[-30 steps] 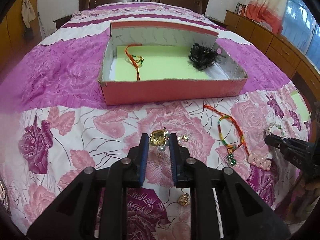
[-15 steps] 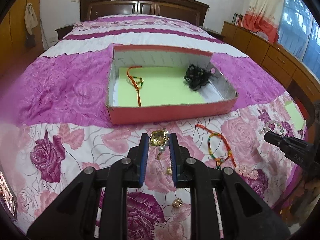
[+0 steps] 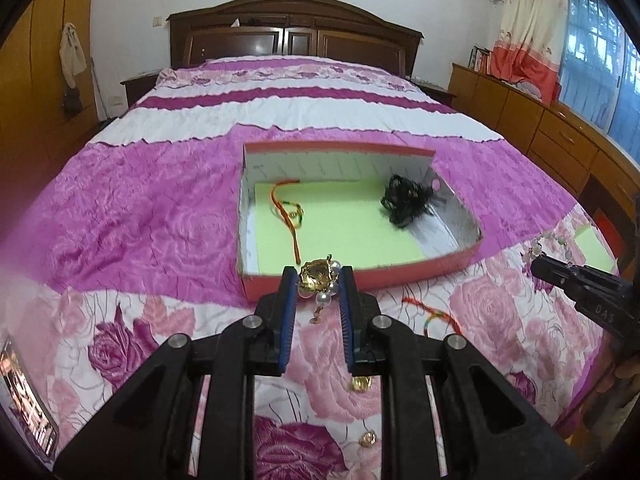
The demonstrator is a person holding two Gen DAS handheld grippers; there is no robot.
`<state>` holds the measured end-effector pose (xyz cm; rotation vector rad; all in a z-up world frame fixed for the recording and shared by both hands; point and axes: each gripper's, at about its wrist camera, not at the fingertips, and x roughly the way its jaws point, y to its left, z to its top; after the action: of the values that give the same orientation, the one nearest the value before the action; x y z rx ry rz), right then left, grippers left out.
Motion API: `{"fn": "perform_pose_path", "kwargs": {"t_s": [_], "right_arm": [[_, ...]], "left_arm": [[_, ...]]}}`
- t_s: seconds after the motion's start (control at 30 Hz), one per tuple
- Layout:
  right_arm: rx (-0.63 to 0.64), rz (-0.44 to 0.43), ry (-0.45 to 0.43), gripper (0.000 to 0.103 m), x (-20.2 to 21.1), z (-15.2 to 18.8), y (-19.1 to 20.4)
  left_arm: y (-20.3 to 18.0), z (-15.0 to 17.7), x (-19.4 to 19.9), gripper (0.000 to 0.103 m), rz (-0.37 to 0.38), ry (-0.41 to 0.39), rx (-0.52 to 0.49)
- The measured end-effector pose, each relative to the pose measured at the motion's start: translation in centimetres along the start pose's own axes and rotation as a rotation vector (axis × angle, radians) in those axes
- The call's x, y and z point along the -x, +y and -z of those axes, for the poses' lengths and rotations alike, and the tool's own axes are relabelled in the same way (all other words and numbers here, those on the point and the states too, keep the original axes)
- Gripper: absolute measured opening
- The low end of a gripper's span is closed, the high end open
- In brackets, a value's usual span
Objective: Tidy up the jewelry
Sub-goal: 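Carry the pendant and jade bracelet into the pink box and open both tools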
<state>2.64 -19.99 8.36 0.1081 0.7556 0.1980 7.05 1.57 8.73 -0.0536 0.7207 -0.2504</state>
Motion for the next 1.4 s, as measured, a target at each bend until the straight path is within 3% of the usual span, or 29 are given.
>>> {"fn": "perform_pose_path", "kwargs": {"t_s": [0.63,0.93,1.4], "right_arm": [[0.061,-0.026,-0.027,0.009,-4.4,-5.4,1.8],[0.045,-0.009,0.034,0.009,-9.0,-7.2,1.5],[0.018,0.042,0.155,0.009,-14.9,-6.5,0.1]], "left_arm": [[0.9,-4.1,-4.2,0.012,-0.04,-0.024,-0.011],[1.4,-4.4,-7.7,0.012,-0.051,0.019,-0.006],[3.0,-3.2,-13.0,0.012,-0.062,0.133,0.055]]}}
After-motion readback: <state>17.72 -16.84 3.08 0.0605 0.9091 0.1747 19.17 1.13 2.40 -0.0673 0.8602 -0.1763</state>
